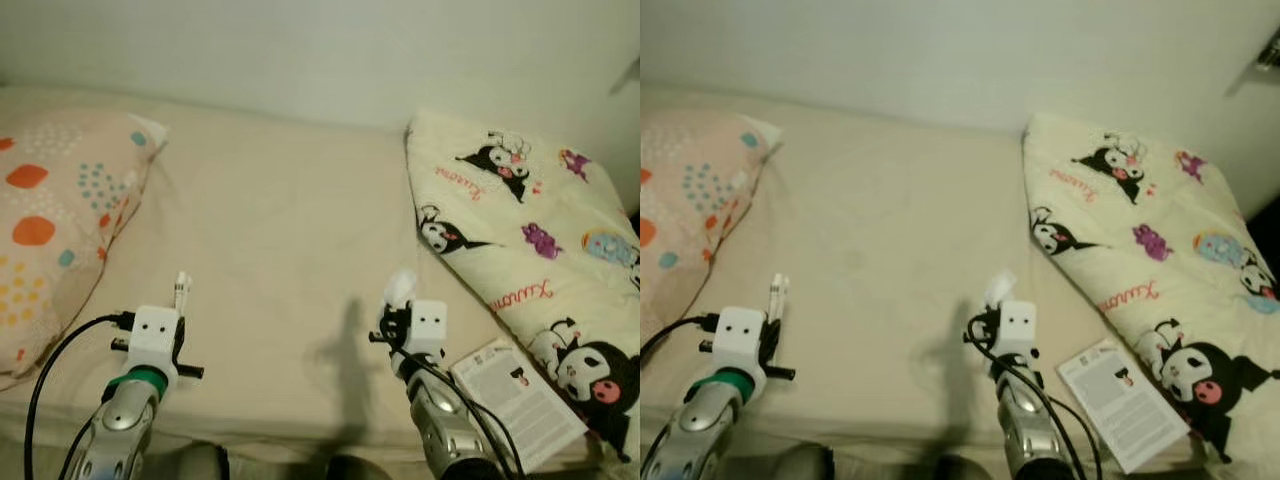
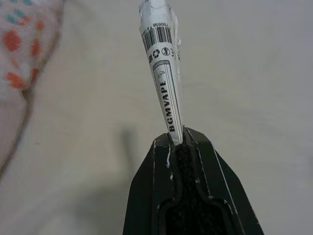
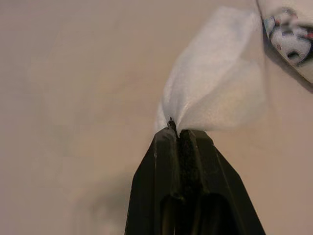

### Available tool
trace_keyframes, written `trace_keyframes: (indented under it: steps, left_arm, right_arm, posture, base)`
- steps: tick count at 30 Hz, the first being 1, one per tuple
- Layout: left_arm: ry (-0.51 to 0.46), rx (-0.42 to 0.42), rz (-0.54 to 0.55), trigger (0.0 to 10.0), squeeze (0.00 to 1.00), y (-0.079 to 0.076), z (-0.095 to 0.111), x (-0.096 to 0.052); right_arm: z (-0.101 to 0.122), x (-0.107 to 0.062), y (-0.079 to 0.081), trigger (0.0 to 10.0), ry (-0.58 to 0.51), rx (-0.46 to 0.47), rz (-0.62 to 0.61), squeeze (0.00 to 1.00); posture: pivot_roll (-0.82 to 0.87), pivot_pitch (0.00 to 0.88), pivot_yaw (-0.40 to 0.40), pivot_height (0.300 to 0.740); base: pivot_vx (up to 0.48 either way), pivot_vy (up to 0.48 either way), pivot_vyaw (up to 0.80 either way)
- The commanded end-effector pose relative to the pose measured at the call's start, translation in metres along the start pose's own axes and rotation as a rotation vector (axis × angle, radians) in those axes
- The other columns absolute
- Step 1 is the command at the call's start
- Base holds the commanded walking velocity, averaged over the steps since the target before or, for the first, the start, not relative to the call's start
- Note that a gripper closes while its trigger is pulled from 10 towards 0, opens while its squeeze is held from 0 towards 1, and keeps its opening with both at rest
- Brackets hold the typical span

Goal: Clean up the room

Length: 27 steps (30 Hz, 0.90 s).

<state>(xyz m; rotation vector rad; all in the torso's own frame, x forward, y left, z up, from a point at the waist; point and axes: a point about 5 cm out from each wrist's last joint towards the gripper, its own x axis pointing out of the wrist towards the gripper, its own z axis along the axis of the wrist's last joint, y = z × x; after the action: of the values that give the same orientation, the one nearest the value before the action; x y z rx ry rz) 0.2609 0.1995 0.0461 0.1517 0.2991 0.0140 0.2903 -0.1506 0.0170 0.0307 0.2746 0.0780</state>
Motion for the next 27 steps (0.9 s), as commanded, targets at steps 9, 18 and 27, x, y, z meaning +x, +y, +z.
trace_keyframes:
  steps: [9,18,27]
  left_arm:
    - [0.254,0.007,-0.145,10.0,0.0,-0.02,-0.067,-0.01]
    - [0.508,0.16,-0.204,10.0,0.0,-0.026,-0.129,-0.037]
    - [0.492,0.168,-0.234,10.0,0.0,-0.031,-0.13,-0.036]
  right_arm:
    - [-0.073,-0.033,-0.015,10.0,0.385,0.007,-0.006,0.0]
    - [-0.116,-0.066,-0.011,10.0,0.609,0.086,0.022,0.0]
    - [-0.106,-0.056,-0.005,10.0,0.542,0.099,0.035,0.0]
  posture:
    - [0.16,0.0,-0.072,0.738]
    - [0.15,0.0,-0.074,0.74]
    - [0.15,0.0,-0.074,0.74]
  base:
    - [0.0,0.0,0.0]
    - [0.0,0.0,0.0]
    - [0.0,0.0,0.0]
